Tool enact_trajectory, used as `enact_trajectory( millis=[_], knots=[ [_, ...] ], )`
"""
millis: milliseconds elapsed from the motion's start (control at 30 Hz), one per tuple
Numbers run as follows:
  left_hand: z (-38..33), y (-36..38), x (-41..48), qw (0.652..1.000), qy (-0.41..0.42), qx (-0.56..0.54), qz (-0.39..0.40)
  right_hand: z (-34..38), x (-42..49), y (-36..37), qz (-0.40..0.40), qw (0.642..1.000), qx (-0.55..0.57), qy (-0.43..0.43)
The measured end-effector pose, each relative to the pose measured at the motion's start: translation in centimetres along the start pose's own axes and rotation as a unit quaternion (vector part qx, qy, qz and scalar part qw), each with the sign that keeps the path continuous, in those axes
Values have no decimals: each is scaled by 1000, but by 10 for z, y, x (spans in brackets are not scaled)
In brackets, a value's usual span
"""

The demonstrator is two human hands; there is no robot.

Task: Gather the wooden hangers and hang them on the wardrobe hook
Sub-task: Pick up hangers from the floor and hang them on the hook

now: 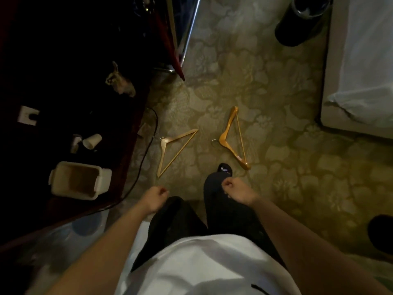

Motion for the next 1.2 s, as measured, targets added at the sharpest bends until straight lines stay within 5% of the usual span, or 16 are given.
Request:
enact_trajectory(
  millis=[200, 400, 767, 1200],
  knots=[
    [-115, 30, 86, 995, 31, -89, 22, -4, 77, -86, 15, 999, 7, 40],
    [-147, 49, 195, 996, 45, -80, 20, 3, 177, -111, 3, 998, -56, 15],
    [-16, 91, 395, 994, -12, -109, -2, -44, 399, -59, 8, 993, -93, 68],
    [102, 145, 547, 998, -46, -37, -37, -140, 581, -2, -168, 971, -113, 124]
  ],
)
Point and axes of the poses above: each hand's wrist, its own x-axis towards the middle knuckle, its own y-axis out of the palm, z = x × y, the point moved 3 cm from there along x, towards the middle knuckle, and after that the axes turned 5 degrees about y, right-handed, at the moved point
